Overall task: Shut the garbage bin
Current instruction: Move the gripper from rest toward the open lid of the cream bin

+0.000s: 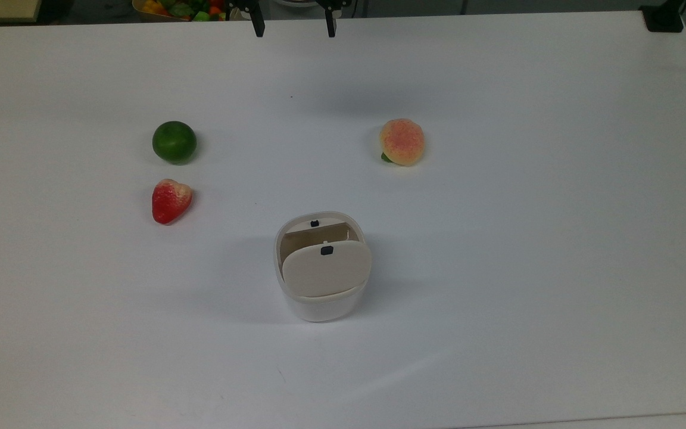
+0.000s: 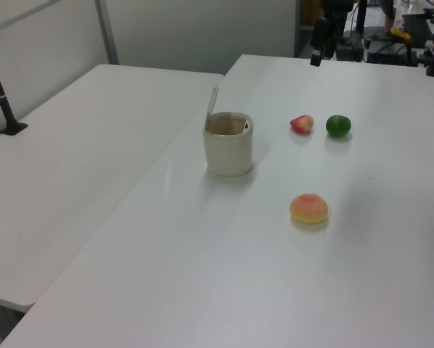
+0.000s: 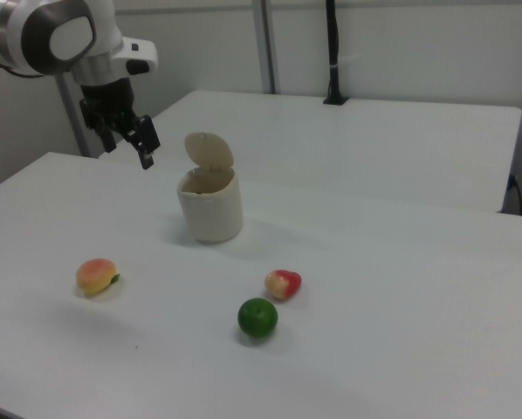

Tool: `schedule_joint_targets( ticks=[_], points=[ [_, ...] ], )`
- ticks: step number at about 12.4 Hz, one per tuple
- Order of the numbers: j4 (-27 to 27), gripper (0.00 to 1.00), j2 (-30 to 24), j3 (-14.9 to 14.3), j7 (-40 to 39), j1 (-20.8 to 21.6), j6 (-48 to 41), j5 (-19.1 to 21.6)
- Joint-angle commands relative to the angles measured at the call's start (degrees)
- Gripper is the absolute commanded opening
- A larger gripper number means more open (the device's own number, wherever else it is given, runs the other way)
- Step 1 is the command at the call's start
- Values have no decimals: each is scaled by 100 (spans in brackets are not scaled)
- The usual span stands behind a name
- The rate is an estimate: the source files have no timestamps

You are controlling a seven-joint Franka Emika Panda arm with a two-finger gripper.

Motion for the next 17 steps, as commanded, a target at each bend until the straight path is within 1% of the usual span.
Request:
schedule_joint_targets(
  ticks=[1,3,4,5,6,7,8,9,10,12,13,14,17],
  points=[
    [-136,100,-38,-5,-118,47,109,33],
    [-145,100,-29,-5,-353,21,206,32],
    [-145,93,-20,-5,-564,13,206,32],
    [-145,79,-20,-5,-758,4,206,67],
    [-145,62,-20,-5,-890,4,215,102],
    [-145,47,-20,-5,-909,-5,224,111],
    [-145,27,15,-5,-900,-5,233,129],
    [-145,10,41,-5,-857,-5,328,138],
    [-145,0,67,-5,-813,4,425,138],
    [-145,0,85,-5,-812,4,470,164],
    [-145,0,103,-5,-873,4,505,251],
    [-145,0,172,-5,-874,12,749,383],
    [-75,0,419,-5,-812,39,1145,410]
  ],
)
